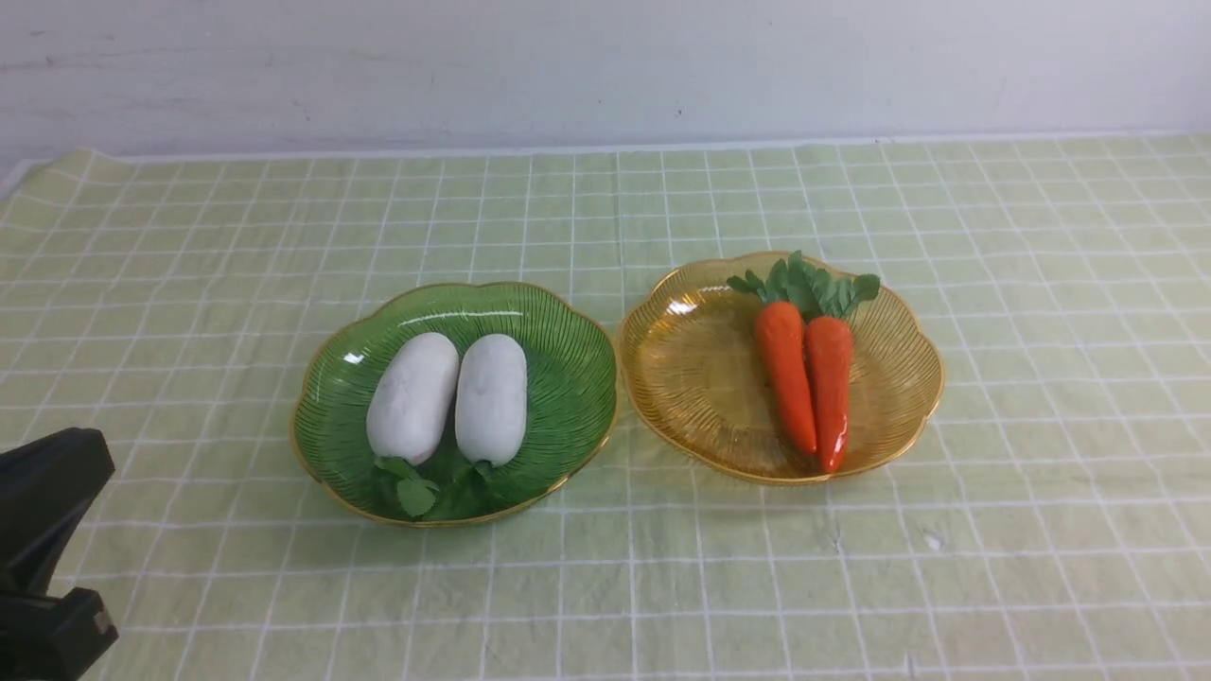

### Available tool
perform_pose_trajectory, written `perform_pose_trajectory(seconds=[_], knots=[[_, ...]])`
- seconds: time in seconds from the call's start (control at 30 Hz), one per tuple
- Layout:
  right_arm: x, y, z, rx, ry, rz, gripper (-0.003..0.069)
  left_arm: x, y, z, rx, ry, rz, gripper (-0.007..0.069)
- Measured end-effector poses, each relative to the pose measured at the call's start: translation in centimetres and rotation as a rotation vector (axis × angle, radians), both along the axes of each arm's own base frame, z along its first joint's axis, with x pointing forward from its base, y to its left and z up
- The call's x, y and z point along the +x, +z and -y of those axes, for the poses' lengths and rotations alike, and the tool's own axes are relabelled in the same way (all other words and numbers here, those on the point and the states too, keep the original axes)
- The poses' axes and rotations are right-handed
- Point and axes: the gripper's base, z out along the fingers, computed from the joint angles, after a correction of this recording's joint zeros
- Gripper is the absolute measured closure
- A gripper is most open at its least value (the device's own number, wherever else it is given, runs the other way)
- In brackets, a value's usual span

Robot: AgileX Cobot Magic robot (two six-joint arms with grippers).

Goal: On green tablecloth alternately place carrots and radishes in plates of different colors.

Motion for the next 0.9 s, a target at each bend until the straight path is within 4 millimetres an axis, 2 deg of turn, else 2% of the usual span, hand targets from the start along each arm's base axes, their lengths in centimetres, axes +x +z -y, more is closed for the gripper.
perform_pose_trajectory(seconds=[0.13,0.27,0.3,0.37,0.5,0.6,0.9], knots=[[0.0,0.0,0.0,0.000,0.000,0.000,0.0673,0.0,-1.3,-0.1,0.011,0.005,-0.010,0.0632],[0.0,0.0,0.0,0.000,0.000,0.000,0.0673,-1.4,-5.8,-0.6,0.086,0.013,-0.013,0.0632],[0.0,0.0,0.0,0.000,0.000,0.000,0.0673,-1.5,-6.1,-0.6,0.091,0.013,-0.013,0.0632],[0.0,0.0,0.0,0.000,0.000,0.000,0.0673,-2.4,-8.9,-1.0,0.139,0.025,-0.022,0.0632],[0.0,0.0,0.0,0.000,0.000,0.000,0.0673,-3.3,-12.0,-1.5,0.158,0.060,-0.014,0.0632],[0.0,0.0,0.0,0.000,0.000,0.000,0.0673,-3.7,-12.3,-1.6,0.154,0.076,0.026,0.0632],[0.0,0.0,0.0,-0.001,0.000,0.000,0.0673,-3.9,-13.0,-2.2,0.170,0.168,-0.048,0.0632]])
